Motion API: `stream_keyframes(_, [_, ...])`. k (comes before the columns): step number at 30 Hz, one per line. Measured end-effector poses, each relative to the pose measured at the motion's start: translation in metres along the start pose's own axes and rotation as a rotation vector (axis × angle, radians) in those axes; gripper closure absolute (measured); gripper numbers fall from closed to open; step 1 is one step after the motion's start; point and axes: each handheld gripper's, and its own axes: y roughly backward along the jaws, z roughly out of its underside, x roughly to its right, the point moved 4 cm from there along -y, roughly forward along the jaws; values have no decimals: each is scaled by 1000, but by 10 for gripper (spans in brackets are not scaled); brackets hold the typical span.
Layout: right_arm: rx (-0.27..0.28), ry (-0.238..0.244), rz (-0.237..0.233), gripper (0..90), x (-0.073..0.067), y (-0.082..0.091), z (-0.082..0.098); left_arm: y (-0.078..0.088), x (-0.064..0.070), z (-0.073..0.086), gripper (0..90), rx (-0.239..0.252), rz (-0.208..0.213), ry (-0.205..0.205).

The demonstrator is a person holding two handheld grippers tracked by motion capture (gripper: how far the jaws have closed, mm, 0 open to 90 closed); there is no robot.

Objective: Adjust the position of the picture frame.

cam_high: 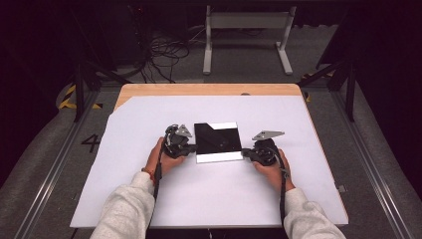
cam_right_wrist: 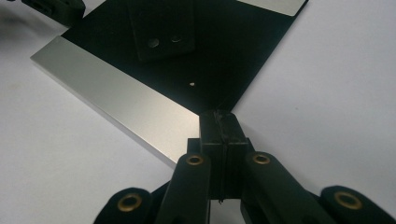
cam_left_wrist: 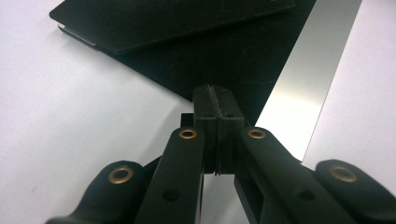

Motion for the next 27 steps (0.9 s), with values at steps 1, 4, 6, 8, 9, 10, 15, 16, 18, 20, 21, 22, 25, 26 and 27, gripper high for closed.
stream_keyframes(1, [1,5,-3,900,-2,-1,0,0,0,1,900,0,2,4])
stream_keyframes(4, [-2,9,-7,900,-4,-1,0,1,-1,2,900,7,-1,15])
stream_keyframes(6, [1,8,-16,900,-5,-2,0,2,-2,3,900,8,-5,5])
stream_keyframes(8, [0,7,-20,900,-5,-2,0,2,-2,3,900,9,-4,7])
stream_keyframes(9, [-1,8,-20,900,-5,-2,0,2,-2,3,900,8,-5,10])
stream_keyframes(10, [0,8,-27,900,-4,-2,0,2,-2,3,900,10,-10,18])
stream_keyframes(15, [9,-49,-64,900,3,-3,-2,1,-7,2,900,37,-48,45])
stream_keyframes(16, [13,-58,-37,900,5,-4,-3,0,-8,2,900,43,-44,69])
stream_keyframes(18, [16,-73,-25,900,7,-6,-7,-1,-11,2,900,45,-46,90])
stream_keyframes(20, [23,-85,-9,900,10,-9,-11,-2,-11,1,900,53,-53,98])
stream_keyframes(21, [23,-96,-15,900,12,-11,-13,-3,-11,0,900,57,-52,98])
stream_keyframes(22, [21,-108,-11,900,13,-14,-14,-4,-11,0,900,57,-54,93])
stream_keyframes(25, [21,-136,-19,900,13,-16,-16,-4,-11,1,900,69,-45,112])
stream_keyframes(26, [21,-136,-19,900,13,-16,-16,-4,-11,1,900,69,-45,112])
stream_keyframes(27, [23,-150,-24,900,14,-16,-15,-4,-11,1,900,69,-45,113])
